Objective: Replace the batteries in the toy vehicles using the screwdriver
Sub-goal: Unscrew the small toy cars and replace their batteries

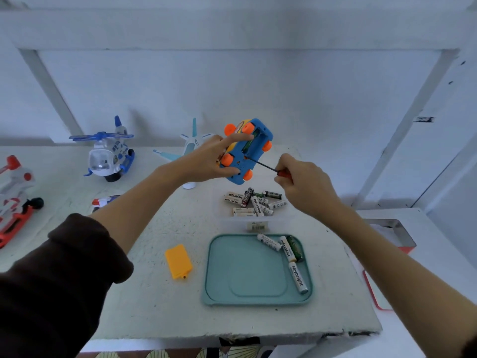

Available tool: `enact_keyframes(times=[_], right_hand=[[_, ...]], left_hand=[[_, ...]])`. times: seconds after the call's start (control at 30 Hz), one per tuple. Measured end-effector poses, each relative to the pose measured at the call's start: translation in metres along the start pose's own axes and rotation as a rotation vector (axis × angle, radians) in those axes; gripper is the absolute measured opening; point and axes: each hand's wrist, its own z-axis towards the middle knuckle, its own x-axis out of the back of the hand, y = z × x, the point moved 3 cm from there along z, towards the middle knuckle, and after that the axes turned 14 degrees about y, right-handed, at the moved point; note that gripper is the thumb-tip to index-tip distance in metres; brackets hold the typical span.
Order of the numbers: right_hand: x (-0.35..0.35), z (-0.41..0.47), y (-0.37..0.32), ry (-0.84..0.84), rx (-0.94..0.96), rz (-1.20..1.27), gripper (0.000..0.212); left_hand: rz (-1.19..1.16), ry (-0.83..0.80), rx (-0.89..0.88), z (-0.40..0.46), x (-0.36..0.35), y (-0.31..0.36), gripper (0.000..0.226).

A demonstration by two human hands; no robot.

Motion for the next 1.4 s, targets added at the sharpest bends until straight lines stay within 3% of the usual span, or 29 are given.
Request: enact_keyframes(times=[0.17,0.57,0.9,1.13,1.4], right_hand=[[-0.01,0.002,-0.005,0.038,-0.034,0.038,0.01],[-0.002,-0.001,-0.002,0.103,-0.068,0.096,0.007],[-0.007,0.002,-0.011,0.097,-0.03,-0.002,0.004],[-0.018,-0.006,-0.021,0.194,-0.044,0.121,0.007],[-0.004,-0.005,-0.007,0.228,-0.069,0.138,0.009]], left_hand=[[-0.126,0.056,0.025,-0.002,-0.009,0.0,0.07],[-0.172,0.153,0.031,-0.004,-0.009,-0.005,0.069],[-0.18,0.177,0.068,-0.009,-0.017,-0.002,0.068],[-0.405,0.279,0.162,-0.011,-0.024,0.005,0.065],[-0.315,0.194,0.12,-0.018,-0.013,-0.001,0.061]])
